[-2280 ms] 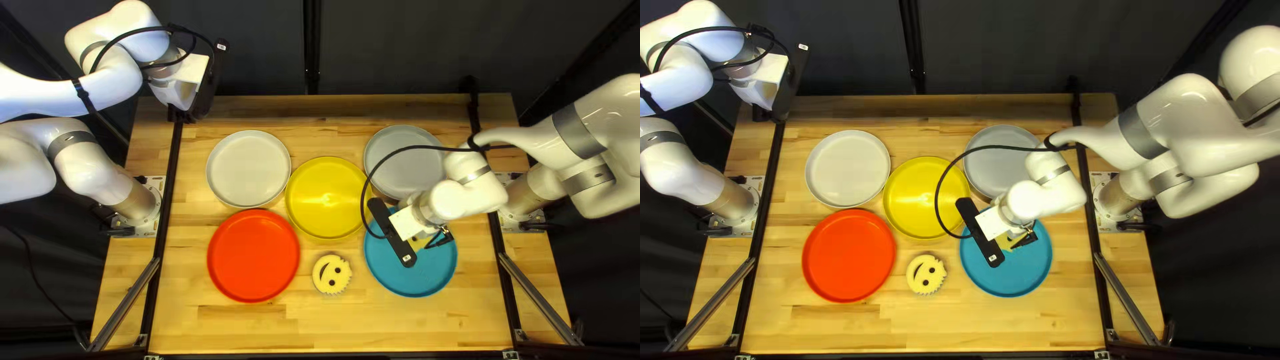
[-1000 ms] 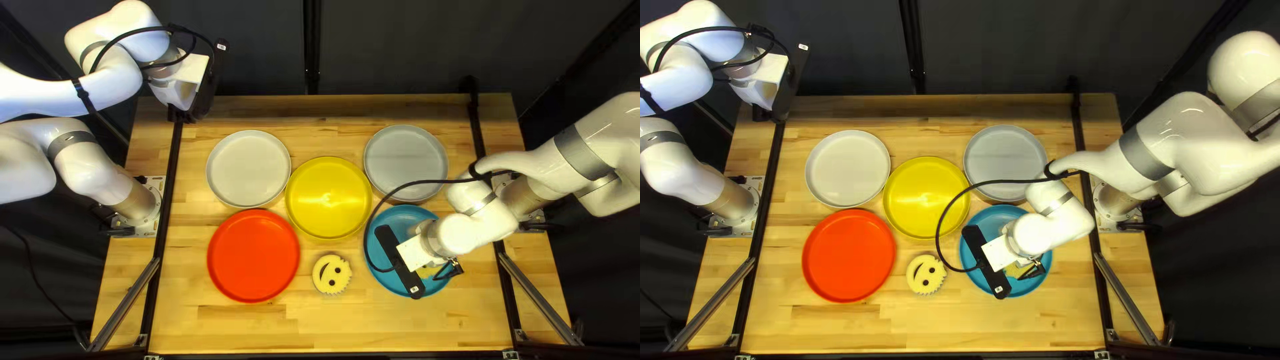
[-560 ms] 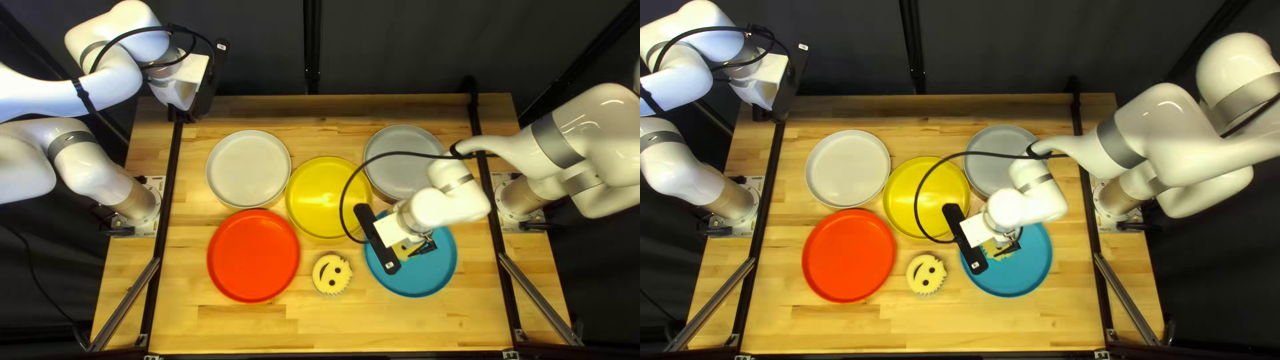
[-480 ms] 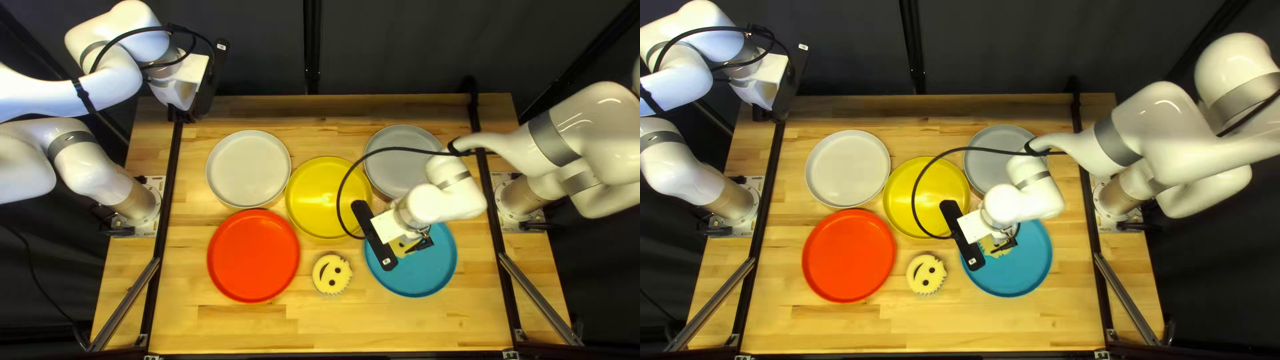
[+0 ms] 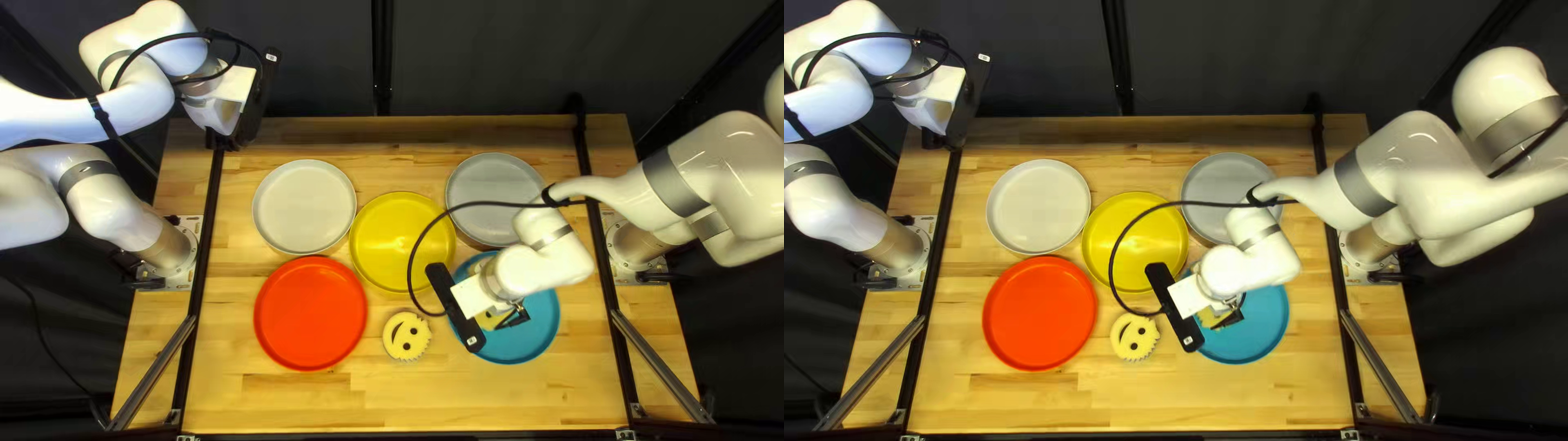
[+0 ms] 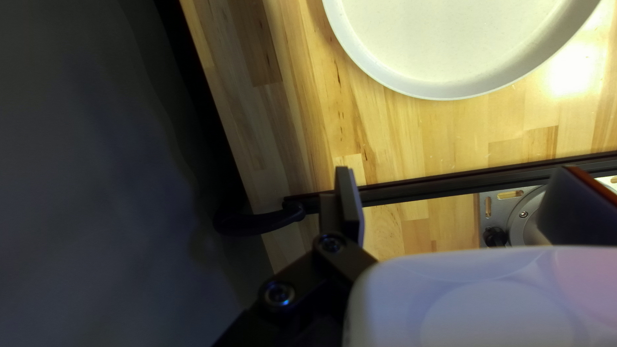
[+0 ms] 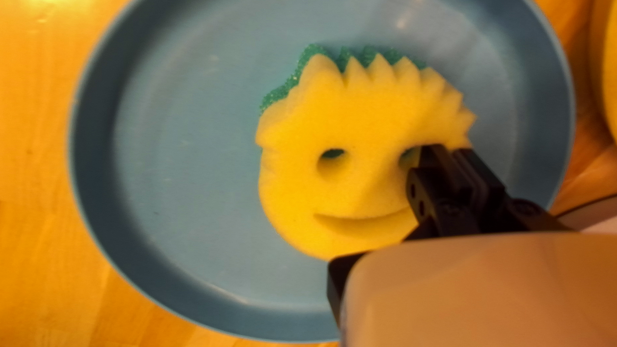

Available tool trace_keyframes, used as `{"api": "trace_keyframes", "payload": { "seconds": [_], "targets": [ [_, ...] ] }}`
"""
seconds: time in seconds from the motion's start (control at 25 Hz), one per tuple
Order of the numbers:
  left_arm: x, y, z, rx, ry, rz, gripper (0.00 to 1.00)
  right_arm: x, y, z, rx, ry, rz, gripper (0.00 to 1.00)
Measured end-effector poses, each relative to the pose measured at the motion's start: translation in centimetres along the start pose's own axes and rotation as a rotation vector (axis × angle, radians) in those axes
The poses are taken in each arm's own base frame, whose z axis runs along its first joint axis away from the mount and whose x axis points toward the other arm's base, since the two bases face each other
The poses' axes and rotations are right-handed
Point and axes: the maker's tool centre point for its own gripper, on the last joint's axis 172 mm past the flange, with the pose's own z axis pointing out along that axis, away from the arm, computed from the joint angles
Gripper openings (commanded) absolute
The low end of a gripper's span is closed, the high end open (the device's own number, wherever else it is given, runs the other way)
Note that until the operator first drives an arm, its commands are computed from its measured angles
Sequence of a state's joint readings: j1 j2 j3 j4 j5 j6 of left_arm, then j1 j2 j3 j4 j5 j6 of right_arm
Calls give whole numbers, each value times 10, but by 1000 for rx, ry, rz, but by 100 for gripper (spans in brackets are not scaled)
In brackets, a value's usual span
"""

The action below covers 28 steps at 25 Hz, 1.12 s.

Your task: Pick up sponge and scrub the plate

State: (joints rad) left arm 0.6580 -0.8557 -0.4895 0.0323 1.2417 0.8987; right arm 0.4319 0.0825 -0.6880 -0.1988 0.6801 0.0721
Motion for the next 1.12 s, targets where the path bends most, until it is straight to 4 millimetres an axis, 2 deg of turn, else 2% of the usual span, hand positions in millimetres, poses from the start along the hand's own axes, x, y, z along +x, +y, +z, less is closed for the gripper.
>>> {"api": "trace_keyframes", "payload": {
  "seconds": [0.12, 0.44, 0.6, 0.8, 1.12],
  "targets": [
    [0, 0, 0, 0, 0, 0, 100, -1, 8, 3, 0, 0, 1, 0],
    [0, 0, 0, 0, 0, 0, 100, -10, 47, 8, 18, 0, 11, 0],
    [0, 0, 0, 0, 0, 0, 100, -14, 52, 2, 20, -3, 18, 0],
    [0, 0, 0, 0, 0, 0, 100, -16, 35, 0, 15, -7, 22, 0],
    [0, 0, 0, 0, 0, 0, 100, -8, -14, -7, -7, -19, 7, 0]
  ]
}}
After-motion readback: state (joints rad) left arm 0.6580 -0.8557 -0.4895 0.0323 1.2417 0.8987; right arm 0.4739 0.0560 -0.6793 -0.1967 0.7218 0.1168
